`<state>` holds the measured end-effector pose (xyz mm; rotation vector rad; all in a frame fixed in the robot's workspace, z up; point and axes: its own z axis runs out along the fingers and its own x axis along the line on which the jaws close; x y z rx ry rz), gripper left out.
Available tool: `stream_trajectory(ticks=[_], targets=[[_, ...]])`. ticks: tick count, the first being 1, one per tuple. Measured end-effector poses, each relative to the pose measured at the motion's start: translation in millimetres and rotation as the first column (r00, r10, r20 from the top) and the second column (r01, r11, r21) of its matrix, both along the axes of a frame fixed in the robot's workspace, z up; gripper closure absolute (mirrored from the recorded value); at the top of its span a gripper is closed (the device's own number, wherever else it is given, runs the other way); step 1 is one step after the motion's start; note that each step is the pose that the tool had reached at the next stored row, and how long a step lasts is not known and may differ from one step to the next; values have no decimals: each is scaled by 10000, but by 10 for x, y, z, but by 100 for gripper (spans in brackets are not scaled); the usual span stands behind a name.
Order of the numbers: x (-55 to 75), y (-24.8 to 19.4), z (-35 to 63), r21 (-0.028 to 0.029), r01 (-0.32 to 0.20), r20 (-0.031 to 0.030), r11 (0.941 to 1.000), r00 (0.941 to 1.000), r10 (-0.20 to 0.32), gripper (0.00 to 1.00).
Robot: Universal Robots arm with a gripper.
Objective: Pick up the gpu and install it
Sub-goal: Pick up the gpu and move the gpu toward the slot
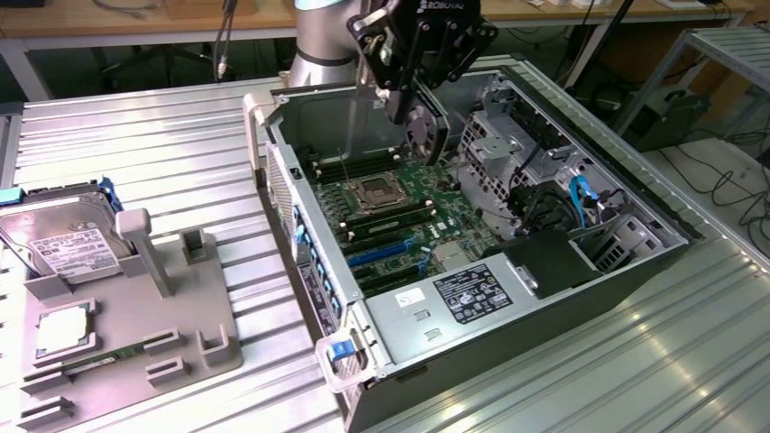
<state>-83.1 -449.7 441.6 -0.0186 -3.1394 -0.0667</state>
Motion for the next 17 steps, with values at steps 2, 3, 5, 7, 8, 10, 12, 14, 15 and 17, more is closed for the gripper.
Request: stream_trajectory(ticks=[2, 3, 5, 7, 8, 10, 12, 14, 15, 17], targets=[[159, 0, -5, 0, -85, -4, 10000, 10000, 85, 72], [226, 0, -6, 0, -112, -6, 9999, 9999, 112, 72], [310, 0, -9, 0, -147, -7, 9999, 9999, 147, 72], [395, 0, -11, 1, -178, -10, 9998, 9998, 178, 72], [447, 0, -12, 0, -193, -13, 9998, 9998, 193, 72], [504, -1, -13, 0, -208, -14, 9998, 9998, 208, 72], [506, -1, -13, 0, -210, -14, 9998, 9998, 210, 72], [507, 0, -13, 0, -210, -14, 9998, 9998, 210, 72], [507, 0, -13, 0, -210, -14, 9998, 9998, 210, 72], [507, 0, -13, 0, -210, -14, 9998, 9998, 210, 72]])
